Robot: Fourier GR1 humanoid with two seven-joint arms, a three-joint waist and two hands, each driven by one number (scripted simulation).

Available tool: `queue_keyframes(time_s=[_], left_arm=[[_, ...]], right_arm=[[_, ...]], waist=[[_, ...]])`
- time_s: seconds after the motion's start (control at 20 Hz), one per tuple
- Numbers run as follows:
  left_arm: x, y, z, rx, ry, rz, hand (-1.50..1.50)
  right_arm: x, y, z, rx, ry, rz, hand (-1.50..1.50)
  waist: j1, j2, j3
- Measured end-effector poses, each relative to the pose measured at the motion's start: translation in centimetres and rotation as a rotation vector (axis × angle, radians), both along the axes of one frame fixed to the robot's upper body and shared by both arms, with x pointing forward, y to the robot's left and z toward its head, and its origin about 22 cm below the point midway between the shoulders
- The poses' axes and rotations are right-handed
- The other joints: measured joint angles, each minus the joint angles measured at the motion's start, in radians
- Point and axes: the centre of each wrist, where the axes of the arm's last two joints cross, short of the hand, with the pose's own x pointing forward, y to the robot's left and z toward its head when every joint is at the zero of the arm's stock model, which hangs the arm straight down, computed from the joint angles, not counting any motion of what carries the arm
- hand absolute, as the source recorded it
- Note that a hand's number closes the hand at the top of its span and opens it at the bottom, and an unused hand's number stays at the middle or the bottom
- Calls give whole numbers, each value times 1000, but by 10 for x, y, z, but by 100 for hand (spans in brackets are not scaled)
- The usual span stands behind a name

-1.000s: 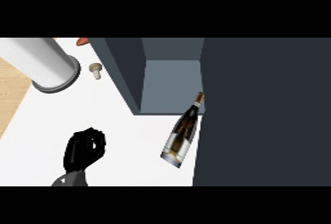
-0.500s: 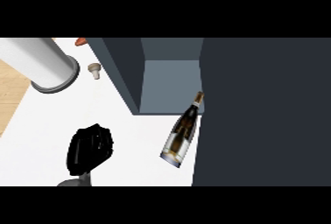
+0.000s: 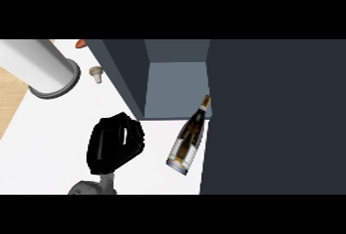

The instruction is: Pick up the wine, place it into the cabinet and close the cabinet

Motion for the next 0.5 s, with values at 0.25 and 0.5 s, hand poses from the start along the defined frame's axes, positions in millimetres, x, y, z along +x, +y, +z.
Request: queue_keyframes(time_s=[0.25, 0.5], left_arm=[[15, -25, 29, -20, 43, 10, 150], [29, -48, 43, 5, 77, 33, 150]], right_arm=[[0, -2, 0, -10, 2, -3, -150], [1, -3, 1, -8, -12, -4, -150]], waist=[[-6, 2, 0], [-8, 4, 0]])
